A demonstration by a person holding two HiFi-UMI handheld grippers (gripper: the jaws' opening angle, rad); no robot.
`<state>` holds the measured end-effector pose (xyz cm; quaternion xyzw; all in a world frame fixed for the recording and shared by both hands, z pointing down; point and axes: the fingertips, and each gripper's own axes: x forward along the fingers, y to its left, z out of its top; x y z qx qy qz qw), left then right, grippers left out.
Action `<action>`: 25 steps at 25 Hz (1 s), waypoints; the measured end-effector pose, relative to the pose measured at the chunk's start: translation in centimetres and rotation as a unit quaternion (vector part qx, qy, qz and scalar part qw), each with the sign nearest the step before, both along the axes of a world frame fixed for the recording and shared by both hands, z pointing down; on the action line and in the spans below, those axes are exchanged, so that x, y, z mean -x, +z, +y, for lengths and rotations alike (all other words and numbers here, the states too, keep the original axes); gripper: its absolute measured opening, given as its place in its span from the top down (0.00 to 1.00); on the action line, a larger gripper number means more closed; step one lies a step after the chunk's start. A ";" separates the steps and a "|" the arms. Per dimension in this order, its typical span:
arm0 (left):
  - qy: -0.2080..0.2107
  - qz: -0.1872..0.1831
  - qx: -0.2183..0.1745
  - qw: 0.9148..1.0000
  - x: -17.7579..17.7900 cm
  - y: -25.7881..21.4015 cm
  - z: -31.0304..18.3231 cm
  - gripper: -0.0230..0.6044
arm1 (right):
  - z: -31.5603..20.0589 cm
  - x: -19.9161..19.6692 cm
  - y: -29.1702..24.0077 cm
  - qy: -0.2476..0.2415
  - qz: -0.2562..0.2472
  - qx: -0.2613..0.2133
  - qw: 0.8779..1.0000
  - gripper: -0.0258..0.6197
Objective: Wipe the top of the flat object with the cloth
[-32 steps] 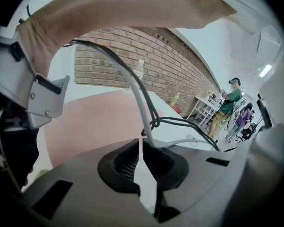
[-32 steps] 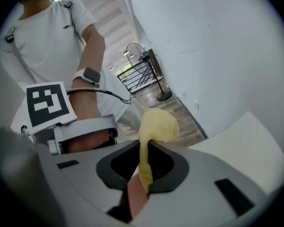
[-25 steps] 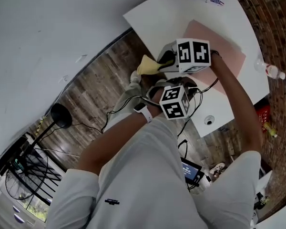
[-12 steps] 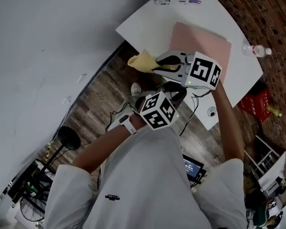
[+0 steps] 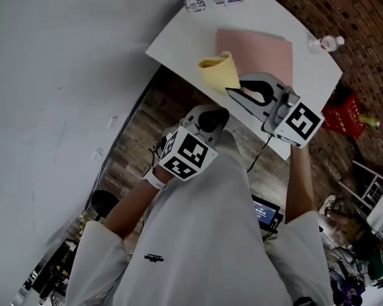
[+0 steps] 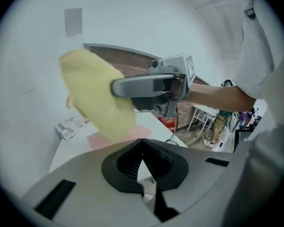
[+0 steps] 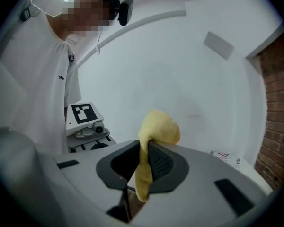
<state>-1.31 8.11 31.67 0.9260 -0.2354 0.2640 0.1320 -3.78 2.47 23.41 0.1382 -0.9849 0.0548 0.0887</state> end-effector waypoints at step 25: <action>-0.132 0.051 -0.049 0.989 7.7 -4.9 -5.6 0.94 | 5.1 -10.4 0.7 0.335 0.016 -0.010 0.942 0.89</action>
